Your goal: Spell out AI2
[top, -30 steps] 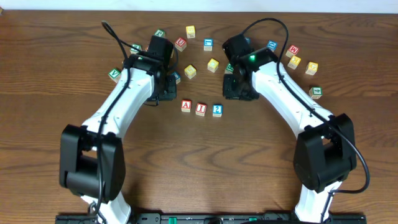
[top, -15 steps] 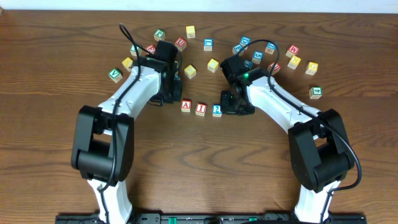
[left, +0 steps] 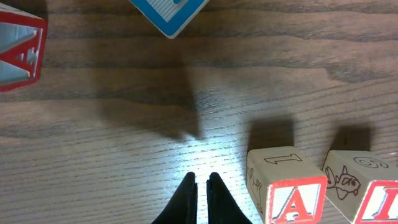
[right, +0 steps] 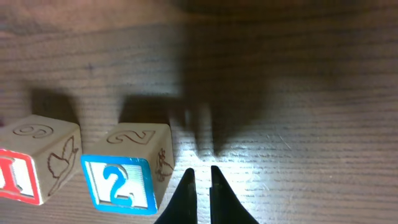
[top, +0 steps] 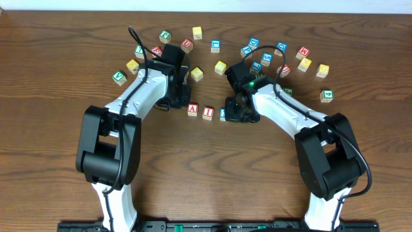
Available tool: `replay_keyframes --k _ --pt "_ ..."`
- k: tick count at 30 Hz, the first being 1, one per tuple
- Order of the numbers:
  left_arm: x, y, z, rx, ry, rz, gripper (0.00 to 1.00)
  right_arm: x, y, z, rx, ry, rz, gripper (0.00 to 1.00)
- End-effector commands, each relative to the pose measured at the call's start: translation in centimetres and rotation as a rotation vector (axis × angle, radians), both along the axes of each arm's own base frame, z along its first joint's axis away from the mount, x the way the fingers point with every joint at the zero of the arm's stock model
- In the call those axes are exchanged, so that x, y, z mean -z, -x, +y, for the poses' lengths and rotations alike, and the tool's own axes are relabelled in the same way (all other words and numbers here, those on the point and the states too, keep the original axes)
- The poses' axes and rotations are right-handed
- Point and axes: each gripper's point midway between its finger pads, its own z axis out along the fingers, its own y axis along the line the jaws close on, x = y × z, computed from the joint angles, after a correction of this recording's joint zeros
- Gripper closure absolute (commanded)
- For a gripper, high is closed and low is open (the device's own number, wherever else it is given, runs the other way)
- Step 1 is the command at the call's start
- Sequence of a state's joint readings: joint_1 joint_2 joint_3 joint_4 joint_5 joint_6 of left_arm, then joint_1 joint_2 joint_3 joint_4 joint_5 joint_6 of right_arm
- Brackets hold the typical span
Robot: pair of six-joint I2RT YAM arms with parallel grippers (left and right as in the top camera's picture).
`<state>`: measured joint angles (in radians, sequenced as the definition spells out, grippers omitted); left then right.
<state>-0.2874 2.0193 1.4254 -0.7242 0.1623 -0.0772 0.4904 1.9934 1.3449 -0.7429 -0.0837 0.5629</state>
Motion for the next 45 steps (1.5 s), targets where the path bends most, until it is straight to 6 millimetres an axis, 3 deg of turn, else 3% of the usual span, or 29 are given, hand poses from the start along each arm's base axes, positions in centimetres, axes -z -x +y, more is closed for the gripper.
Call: replay_keyframes --k 1,18,45 --pt "0.5 0.7 -0.9 0.029 0.019 0.021 0.92 0.5 0.3 0.3 0.01 -0.003 0.012 0.96" --pt "1.5 2.2 -4.2 0.092 0.048 0.054 0.92 0.9 0.2 1.2 0.012 -0.032 0.005 0.96" --pt "1.4 3.1 -6.2 -0.047 0.09 0.101 0.93 0.4 -0.7 3.2 -0.006 -0.098 -0.041 0.96"
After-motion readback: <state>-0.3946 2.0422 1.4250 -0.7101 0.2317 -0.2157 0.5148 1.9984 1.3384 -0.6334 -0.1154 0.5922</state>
